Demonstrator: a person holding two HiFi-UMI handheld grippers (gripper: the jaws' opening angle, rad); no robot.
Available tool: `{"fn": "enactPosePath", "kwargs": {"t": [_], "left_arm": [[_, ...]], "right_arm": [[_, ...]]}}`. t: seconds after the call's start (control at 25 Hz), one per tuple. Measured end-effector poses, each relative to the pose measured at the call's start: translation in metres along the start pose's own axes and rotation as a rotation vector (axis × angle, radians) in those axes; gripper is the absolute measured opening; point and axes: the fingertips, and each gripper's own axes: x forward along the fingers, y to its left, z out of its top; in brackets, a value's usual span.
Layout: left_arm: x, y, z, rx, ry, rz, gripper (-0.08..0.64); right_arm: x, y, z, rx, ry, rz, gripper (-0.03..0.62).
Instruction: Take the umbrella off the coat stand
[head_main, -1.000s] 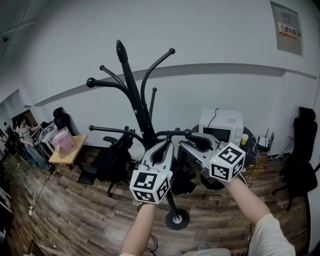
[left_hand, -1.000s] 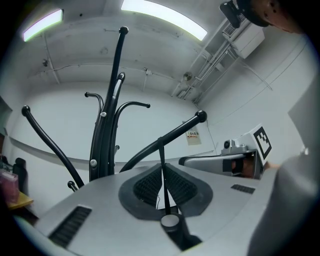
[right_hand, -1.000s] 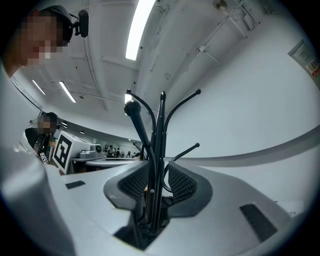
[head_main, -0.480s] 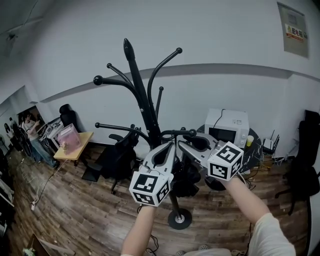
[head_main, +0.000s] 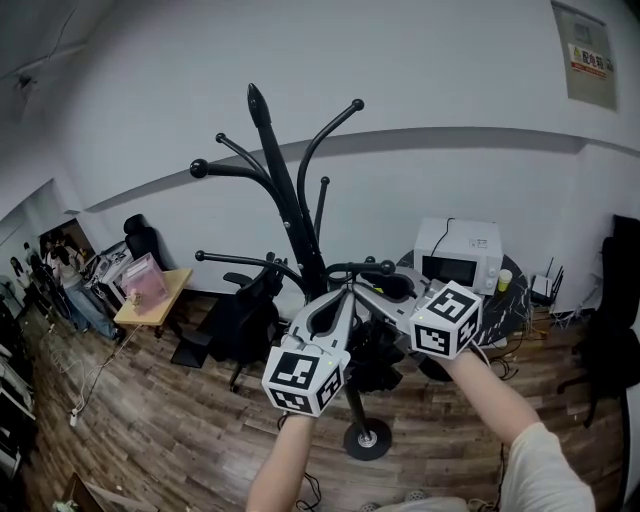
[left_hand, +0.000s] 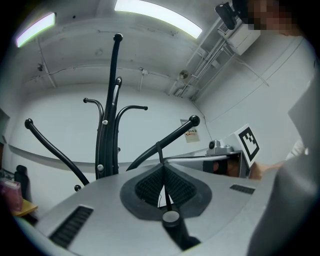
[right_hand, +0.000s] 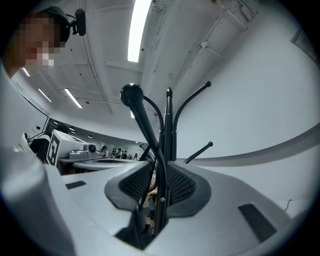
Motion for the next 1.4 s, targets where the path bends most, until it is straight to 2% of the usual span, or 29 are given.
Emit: {"fn": "enactPosePath", "kwargs": {"t": [0.32,0.44,0.68,1.4], "left_arm": [[-0.002,-0.002,0.001,0.012,0.007,0.0,0.023],[-0.003,-0.002,0.003,0.013,0.007,0.005,0.023],[-0.005,-0.002,0.004,-0.004,-0.001,0.008,0.023],[-0.009,0.011,0.027,-0.014,-0.048,0.052,0.023]], "right_arm": [[0.011,0.001,-0.004,0.016,0.034,0.001,0.056],[0.016,0.008,-0.003,0.002,0.052,0.003,0.001],[0.012,0.0,-0.003,-0.092,0.077,-0.071,0.008],[-0.001,-0.017,0.027,-0.097,0.019,-0.135,0.008]]}}
